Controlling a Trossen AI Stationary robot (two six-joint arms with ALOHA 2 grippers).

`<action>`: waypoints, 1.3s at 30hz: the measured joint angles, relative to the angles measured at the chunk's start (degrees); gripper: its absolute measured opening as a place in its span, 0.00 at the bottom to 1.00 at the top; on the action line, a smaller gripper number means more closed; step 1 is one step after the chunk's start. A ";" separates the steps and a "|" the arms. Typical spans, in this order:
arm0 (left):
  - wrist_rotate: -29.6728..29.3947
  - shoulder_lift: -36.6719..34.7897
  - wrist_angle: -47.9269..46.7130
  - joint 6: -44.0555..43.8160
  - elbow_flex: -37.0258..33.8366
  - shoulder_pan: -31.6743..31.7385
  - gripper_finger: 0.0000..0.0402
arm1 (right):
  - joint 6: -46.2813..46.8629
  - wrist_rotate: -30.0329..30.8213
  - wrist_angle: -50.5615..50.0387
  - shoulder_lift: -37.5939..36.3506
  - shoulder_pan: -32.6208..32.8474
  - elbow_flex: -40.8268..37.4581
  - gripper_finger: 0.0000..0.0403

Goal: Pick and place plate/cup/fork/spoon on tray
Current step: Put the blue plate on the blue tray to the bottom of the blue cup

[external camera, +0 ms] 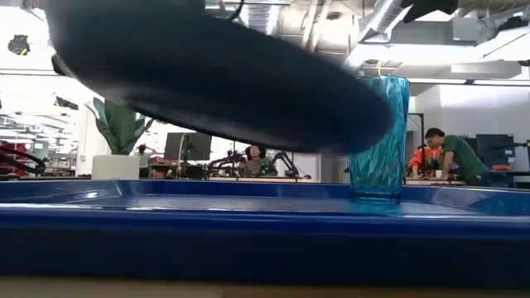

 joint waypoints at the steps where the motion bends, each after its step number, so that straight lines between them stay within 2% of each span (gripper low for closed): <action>1: 0.28 0.73 1.20 0.42 0.01 0.00 0.00 | -0.12 -0.01 -0.02 0.00 0.00 0.00 0.53; 13: 0.82 5.10 9.83 3.06 0.03 2.69 0.00 | -0.29 -0.06 -0.13 -0.02 0.00 -2.04 0.53; 31: 3.92 11.60 15.40 4.96 0.05 3.30 0.00 | -0.69 -0.12 0.21 -0.03 0.02 -2.10 0.53; 39: 4.92 12.00 16.88 4.36 0.05 3.40 0.02 | -0.87 -0.08 0.20 -0.02 0.02 -2.10 0.53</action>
